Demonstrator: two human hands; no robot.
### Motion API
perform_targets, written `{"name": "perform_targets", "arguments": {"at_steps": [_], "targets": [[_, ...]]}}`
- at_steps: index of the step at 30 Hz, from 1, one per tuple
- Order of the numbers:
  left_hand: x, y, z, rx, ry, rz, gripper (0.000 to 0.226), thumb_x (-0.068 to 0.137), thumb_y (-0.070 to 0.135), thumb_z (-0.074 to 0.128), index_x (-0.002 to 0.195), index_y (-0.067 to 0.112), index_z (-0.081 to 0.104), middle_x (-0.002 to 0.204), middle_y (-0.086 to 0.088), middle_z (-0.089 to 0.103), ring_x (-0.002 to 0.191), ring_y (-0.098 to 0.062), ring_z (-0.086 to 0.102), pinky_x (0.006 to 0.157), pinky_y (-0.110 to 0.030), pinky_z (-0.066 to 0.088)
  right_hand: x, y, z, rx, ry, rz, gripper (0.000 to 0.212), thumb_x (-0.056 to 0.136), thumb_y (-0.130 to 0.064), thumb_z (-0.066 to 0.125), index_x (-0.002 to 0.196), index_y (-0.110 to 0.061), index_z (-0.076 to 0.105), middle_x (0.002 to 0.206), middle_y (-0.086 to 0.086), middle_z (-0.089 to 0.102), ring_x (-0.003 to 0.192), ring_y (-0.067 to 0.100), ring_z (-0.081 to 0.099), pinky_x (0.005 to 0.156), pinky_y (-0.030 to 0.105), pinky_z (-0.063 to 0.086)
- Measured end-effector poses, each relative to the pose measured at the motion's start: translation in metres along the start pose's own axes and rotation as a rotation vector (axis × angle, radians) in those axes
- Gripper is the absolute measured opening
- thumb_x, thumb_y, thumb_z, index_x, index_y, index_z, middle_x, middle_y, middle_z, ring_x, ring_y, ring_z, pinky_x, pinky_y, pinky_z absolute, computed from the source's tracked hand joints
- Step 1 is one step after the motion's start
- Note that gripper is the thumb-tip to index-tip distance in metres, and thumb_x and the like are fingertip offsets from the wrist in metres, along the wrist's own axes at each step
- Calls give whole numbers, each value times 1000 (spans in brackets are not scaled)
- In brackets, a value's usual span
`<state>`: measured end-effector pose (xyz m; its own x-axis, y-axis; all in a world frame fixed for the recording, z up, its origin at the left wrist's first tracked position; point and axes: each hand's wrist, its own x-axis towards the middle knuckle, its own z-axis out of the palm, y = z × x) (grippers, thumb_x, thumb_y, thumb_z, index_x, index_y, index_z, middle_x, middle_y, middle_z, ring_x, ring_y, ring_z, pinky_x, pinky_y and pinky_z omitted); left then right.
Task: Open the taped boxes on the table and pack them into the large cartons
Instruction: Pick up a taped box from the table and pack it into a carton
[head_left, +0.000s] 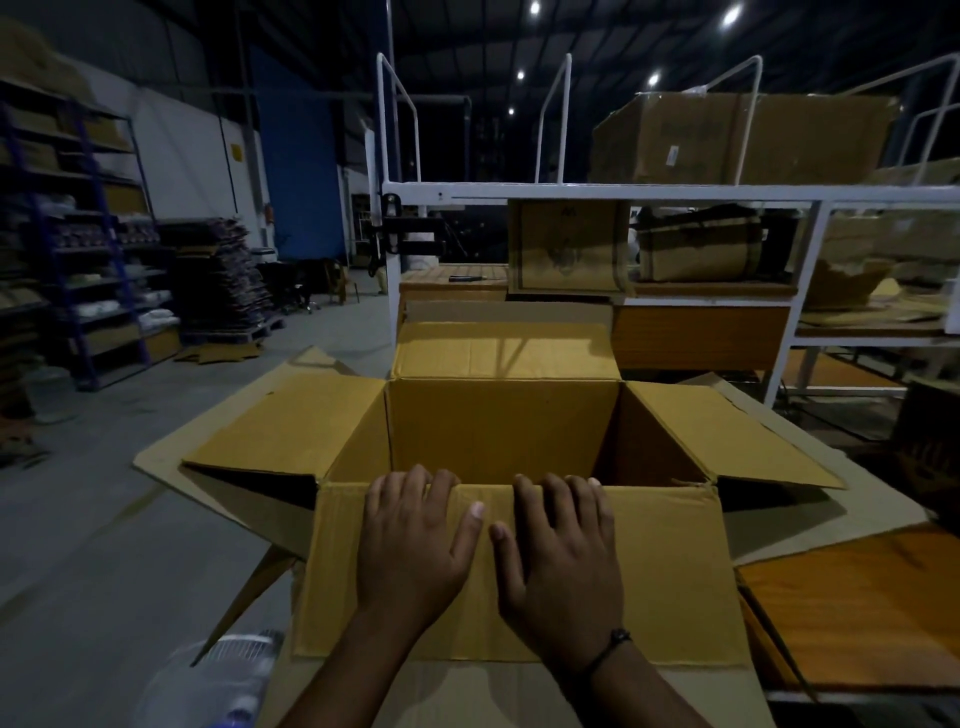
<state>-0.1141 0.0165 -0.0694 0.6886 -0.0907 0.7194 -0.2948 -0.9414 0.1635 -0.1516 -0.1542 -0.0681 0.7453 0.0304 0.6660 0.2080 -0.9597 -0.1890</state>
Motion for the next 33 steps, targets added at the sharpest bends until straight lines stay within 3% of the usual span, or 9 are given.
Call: {"name": "perform_targets", "arguments": {"at_steps": [4, 7, 10, 20, 27, 30, 33], "targets": [[-1, -1, -2, -22, -23, 15, 42, 103, 58, 35, 118, 25, 58, 111, 3, 56, 107, -19, 52, 109, -43, 36, 1, 3, -3, 24, -12, -19, 52, 101, -56, 41, 141, -25, 53, 137, 1, 53, 133, 24, 43, 120, 47, 24], [-3, -5, -5, -37, -61, 34, 47, 103, 62, 32, 130, 30, 56, 129, 3, 55, 128, -21, 49, 123, -46, 22, 3, 19, -7, 74, 14, -9, 51, 99, -57, 45, 141, -28, 53, 136, -4, 54, 134, 16, 42, 121, 42, 22], [-11, -12, -8, -22, -77, 9, 54, 100, 66, 38, 141, 33, 52, 142, 0, 51, 142, -27, 40, 126, -52, 12, -1, 41, -14, 81, 75, 63, 49, 97, -54, 51, 137, -27, 55, 137, -4, 54, 136, 16, 41, 122, 45, 21], [-16, -11, -17, -28, -92, -8, 55, 98, 66, 41, 138, 30, 54, 132, 0, 53, 135, -27, 44, 125, -55, 14, -8, 56, -24, 23, 63, 92, 48, 98, -52, 48, 138, -27, 55, 137, -4, 53, 137, 17, 41, 122, 48, 19], [1, 0, -32, -146, -214, -73, 73, 89, 82, 29, 147, 39, 40, 156, 5, 35, 152, -21, 18, 127, -45, -3, -6, 67, -36, 50, -48, 58, 58, 98, -62, 37, 148, -33, 44, 152, -9, 45, 147, 10, 28, 125, 45, 15], [19, 14, -45, -146, -278, -4, 81, 84, 85, 23, 149, 39, 40, 156, 8, 34, 152, -17, 16, 128, -43, -3, 0, 78, -47, 69, -91, 63, 61, 96, -64, 36, 148, -34, 43, 155, -10, 40, 149, 8, 22, 125, 37, 9], [39, 32, -53, -92, -408, 62, 79, 86, 85, 28, 151, 41, 35, 159, 9, 30, 153, -17, 11, 127, -43, -6, 11, 95, -59, 72, -152, 96, 61, 95, -66, 38, 148, -36, 41, 158, -11, 35, 151, 10, 17, 125, 40, 13]]}}
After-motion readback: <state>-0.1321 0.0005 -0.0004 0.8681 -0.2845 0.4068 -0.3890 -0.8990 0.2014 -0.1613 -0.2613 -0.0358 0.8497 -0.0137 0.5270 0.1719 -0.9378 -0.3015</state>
